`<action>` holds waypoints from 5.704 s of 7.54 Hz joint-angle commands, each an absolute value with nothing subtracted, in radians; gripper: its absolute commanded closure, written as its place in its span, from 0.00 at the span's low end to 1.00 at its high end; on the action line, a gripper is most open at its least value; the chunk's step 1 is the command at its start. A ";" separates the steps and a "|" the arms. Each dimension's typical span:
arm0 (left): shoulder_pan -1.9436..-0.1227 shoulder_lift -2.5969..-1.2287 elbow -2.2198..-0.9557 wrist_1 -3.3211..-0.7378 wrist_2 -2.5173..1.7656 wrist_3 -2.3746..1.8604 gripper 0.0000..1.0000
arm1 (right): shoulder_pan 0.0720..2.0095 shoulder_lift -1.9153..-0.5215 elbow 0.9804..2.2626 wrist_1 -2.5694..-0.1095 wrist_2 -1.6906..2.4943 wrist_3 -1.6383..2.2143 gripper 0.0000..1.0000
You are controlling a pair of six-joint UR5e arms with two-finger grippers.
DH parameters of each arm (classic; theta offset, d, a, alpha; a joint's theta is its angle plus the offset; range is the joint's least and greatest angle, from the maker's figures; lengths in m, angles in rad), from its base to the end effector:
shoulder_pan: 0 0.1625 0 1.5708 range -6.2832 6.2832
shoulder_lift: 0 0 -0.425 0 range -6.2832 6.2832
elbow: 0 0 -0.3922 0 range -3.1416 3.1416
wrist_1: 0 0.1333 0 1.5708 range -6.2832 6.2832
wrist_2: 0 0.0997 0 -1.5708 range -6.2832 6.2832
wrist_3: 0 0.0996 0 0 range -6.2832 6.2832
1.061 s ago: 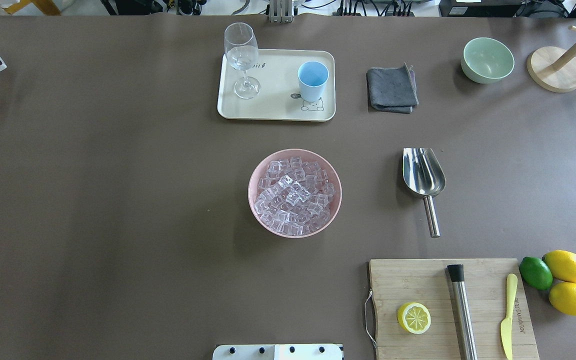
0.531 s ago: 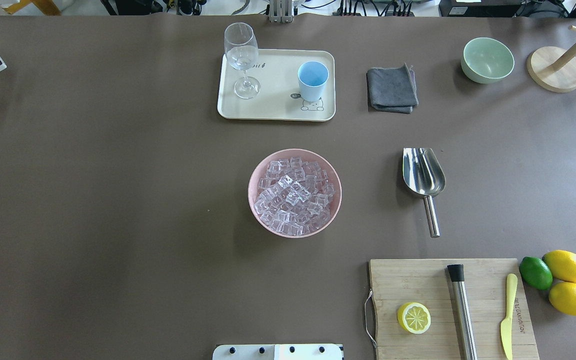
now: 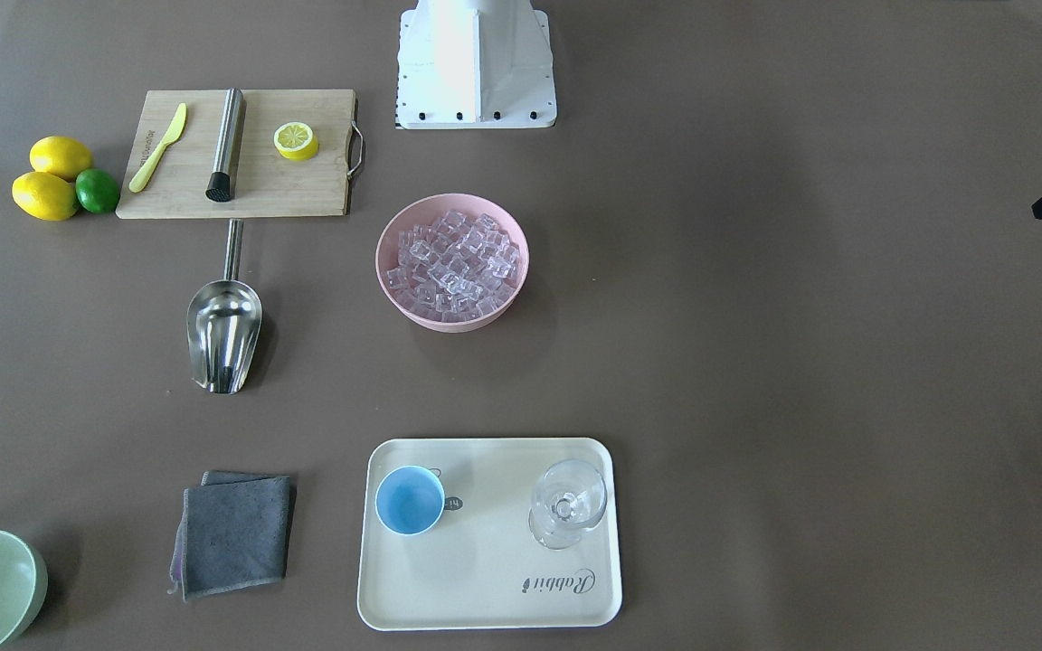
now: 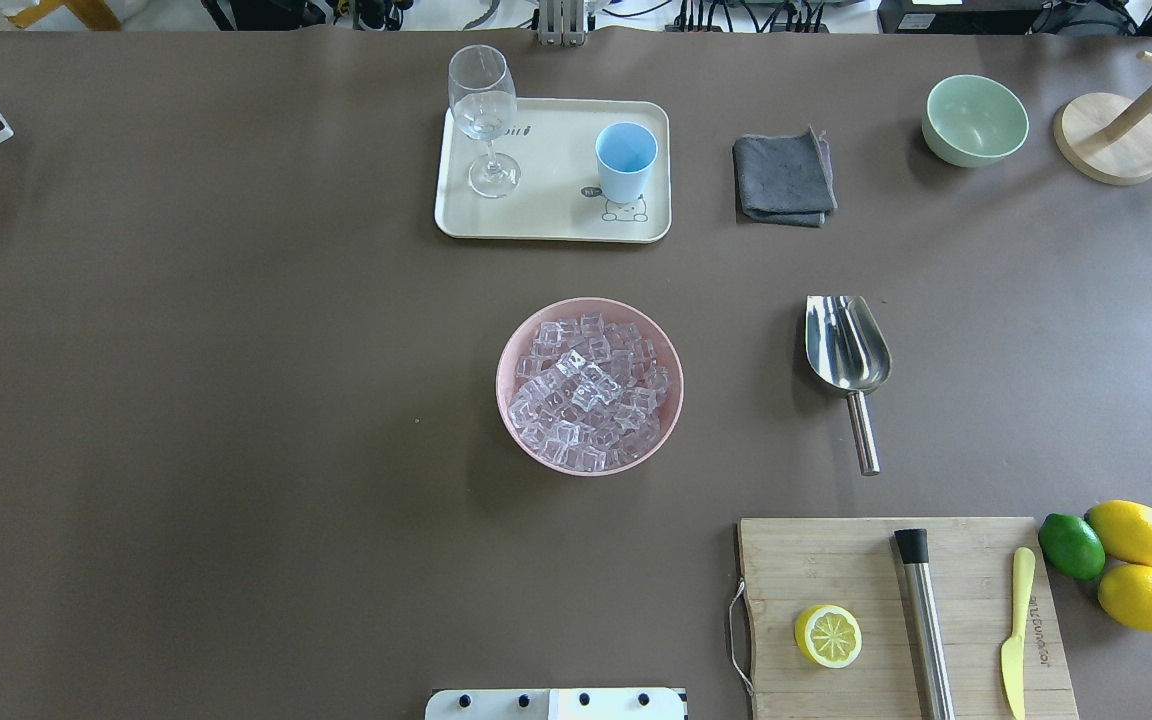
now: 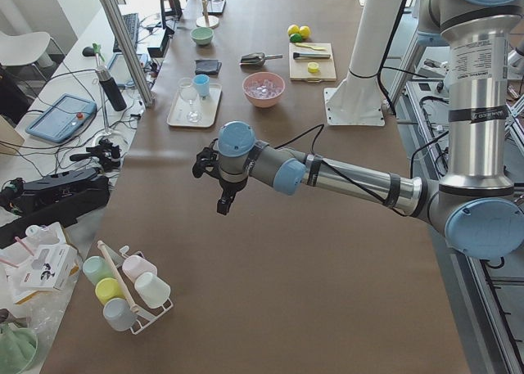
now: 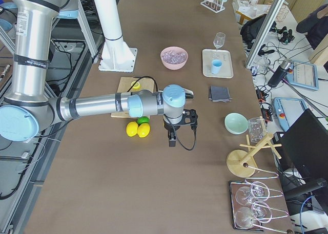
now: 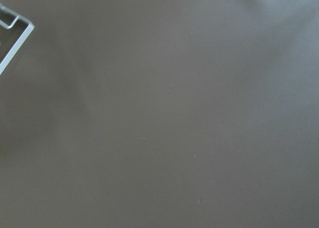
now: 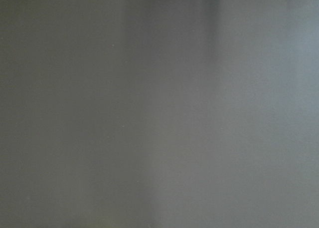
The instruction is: Put ice in cup with scoop
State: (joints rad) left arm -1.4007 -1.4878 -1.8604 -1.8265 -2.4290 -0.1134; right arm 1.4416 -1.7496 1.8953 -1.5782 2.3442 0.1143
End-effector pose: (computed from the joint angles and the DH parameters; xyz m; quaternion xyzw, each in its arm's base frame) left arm 0.0219 -0.4700 0.5194 0.1490 0.4304 0.1204 0.8821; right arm 0.0089 -0.4257 0.5806 0.0178 -0.3812 -0.0329 0.9237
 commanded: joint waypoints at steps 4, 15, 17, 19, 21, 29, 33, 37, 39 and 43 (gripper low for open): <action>-1.258 -1.529 -1.691 -2.357 -2.476 -0.114 0.02 | 0.998 -1.475 1.968 -1.582 2.298 0.703 0.01; -0.771 -1.828 -1.644 -2.588 -2.291 -0.101 0.02 | 0.664 -1.390 1.881 -1.569 2.161 0.960 0.02; -0.645 -1.876 -1.649 -2.608 -2.116 -0.092 0.02 | 0.658 -1.388 1.879 -1.569 2.158 0.974 0.06; -0.612 -1.890 -1.644 -2.611 -2.103 -0.055 0.02 | 0.658 -1.384 1.876 -1.568 2.158 0.980 0.11; -0.569 -1.904 -1.640 -2.605 -2.045 -0.054 0.02 | 0.658 -1.384 1.849 -1.486 2.160 1.008 0.15; -0.517 -1.970 -1.569 -2.643 -2.007 -0.061 0.02 | 0.658 -1.396 1.839 -1.440 2.169 1.069 0.21; -0.517 -1.968 -1.566 -2.689 -1.960 -0.060 0.02 | 0.658 -1.391 1.839 -1.445 2.169 1.074 0.50; -0.471 -1.968 -1.565 -2.724 -1.933 -0.060 0.02 | 0.657 -1.401 1.861 -1.448 2.169 1.114 1.00; -0.479 -1.964 -1.566 -2.730 -1.931 -0.061 0.02 | 0.657 -1.402 1.882 -1.457 2.171 1.101 1.00; -0.472 -1.951 -1.565 -2.758 -1.873 -0.060 0.02 | 0.760 -1.414 2.144 -1.785 2.111 0.703 1.00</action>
